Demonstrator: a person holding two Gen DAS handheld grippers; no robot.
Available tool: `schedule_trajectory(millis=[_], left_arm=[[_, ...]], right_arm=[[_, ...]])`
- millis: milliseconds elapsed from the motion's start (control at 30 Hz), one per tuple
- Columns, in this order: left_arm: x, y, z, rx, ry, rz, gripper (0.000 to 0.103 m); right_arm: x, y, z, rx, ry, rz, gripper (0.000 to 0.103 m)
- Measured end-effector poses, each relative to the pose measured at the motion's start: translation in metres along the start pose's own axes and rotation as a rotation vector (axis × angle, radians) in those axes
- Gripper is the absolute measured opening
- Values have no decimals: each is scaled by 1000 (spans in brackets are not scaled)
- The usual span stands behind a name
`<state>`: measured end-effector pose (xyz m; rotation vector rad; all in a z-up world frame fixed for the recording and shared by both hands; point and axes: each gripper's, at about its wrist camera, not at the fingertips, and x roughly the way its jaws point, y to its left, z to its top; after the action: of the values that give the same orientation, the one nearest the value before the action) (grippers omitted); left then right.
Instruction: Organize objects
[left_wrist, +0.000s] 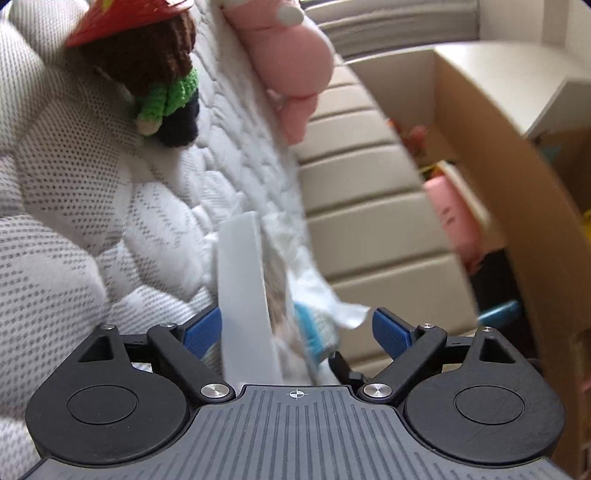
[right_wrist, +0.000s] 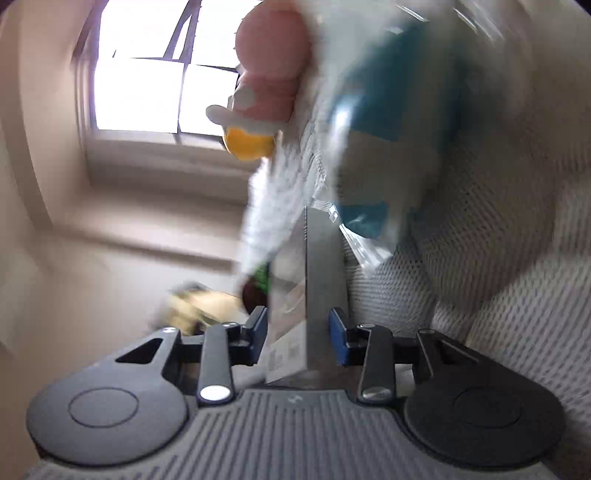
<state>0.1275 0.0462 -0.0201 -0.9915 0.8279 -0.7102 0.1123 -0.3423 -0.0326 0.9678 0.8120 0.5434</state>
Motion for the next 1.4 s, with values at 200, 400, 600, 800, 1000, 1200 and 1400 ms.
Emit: schedule_trajectory(millis=[200,400,600,800,1000,1200,1400], left_arm=[[5,8,3,-54,7,0,94],[-7,27,10,-169,-10,-93,94],[-14,26,2,-137,-41,-106,95],[-6,4,-1,33,-90,16,71],[13,-26,-3,449,-119,198,46],[41,-39,-9,583,-39,179,51],[43,-21,-7,484,69,110,68]], right_arm=[[23,47,-10,-295,100,-248,72],[40,18,0,74,118,39,37],[50,-18,-17,398,114,280,35],[38,22,-18,79,110,158,59],[-22,106,-24,-678,-64,-249,82],[32,157,-6,-1272,-140,-711,93],[108,114,54,-1167,88,-806,88]])
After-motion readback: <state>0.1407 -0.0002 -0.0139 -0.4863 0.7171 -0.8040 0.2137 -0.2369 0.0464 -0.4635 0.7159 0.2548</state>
